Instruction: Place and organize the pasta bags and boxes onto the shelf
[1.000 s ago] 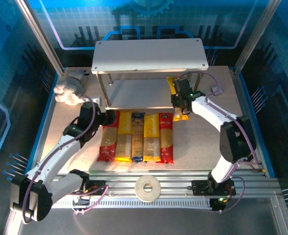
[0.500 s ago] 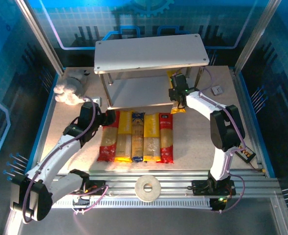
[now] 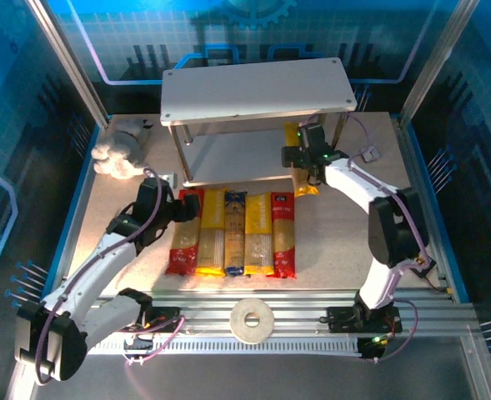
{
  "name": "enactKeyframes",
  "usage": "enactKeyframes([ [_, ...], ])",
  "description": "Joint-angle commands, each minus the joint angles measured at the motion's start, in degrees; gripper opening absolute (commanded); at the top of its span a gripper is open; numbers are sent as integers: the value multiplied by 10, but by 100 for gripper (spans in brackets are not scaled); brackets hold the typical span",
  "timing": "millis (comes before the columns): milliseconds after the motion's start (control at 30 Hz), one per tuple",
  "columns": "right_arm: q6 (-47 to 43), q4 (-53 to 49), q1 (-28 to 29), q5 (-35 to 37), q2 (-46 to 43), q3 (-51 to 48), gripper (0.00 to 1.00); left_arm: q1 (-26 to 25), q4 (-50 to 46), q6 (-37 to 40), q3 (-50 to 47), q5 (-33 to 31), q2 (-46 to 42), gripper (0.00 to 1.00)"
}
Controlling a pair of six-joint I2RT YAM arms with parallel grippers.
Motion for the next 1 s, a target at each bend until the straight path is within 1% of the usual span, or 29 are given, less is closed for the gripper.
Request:
enactKeyframes([
  [0,11,-19,4,-40,-89,-30,99,-7,-25,-17,-16,12,-13,84],
  [100,18,-76,33,-56,-157,-69,99,-14,-38,-20,-17,10,-12,85],
  [200,40,-129,73,-57,-227,-118,98,-25,-57,-35,-16,3,-7,85],
  [267,54,-158,98,-58,-265,-146,98,-36,-87,-52,-12,-18,5,85],
  [333,74,-177,112,-68,-300,-174,98,-53,-122,-67,-7,-53,23,85],
  [433,94,-182,114,-91,-337,-205,98,-60,-140,-101,-15,-75,43,86],
  [467,97,-182,114,-96,-343,-210,99,-60,-136,-108,-19,-74,49,89],
  [633,90,-178,115,-111,-369,-217,98,-60,-108,-131,-26,-89,99,90],
  [800,87,-174,115,-109,-387,-226,99,-59,-81,-139,-11,-73,171,93],
  [967,87,-169,111,-103,-414,-243,99,-55,-88,-129,18,-64,236,96],
])
